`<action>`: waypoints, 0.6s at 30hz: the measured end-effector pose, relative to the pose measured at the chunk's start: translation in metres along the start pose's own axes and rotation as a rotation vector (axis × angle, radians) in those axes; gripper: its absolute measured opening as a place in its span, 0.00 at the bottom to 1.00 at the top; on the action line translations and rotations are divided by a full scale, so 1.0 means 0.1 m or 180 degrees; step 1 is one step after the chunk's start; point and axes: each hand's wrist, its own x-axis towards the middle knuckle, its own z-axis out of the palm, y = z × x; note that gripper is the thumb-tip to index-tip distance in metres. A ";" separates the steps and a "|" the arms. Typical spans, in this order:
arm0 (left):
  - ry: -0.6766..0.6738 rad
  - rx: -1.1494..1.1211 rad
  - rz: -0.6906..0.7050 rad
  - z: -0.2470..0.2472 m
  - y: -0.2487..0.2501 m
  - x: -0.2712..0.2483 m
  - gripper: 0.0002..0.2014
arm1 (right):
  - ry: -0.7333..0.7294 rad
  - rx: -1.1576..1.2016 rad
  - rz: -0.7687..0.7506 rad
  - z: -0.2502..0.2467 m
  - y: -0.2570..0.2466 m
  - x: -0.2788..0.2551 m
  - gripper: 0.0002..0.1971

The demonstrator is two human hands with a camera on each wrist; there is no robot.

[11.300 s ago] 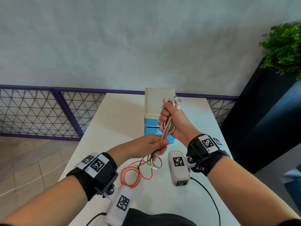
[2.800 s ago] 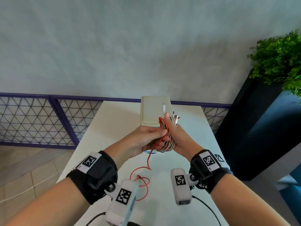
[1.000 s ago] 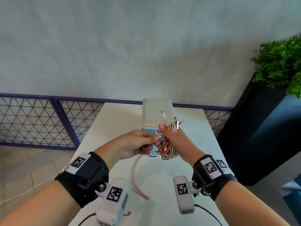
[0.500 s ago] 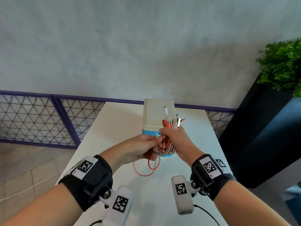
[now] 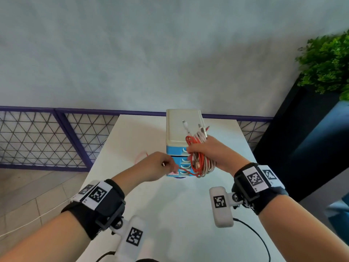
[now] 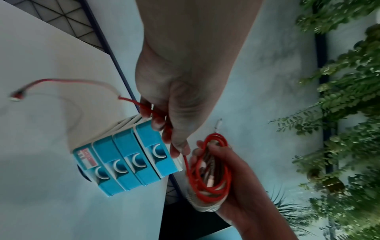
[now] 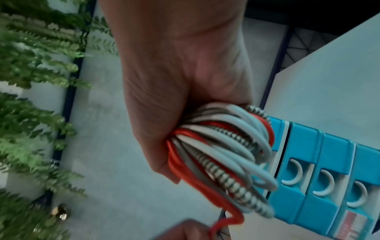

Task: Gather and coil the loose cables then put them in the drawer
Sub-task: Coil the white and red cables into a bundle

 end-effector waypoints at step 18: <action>-0.0464 -0.1798 -0.0482 -0.28 -0.37 -0.03 0.16 | 0.0653 0.1039 0.0051 0.38 0.47 0.04 0.06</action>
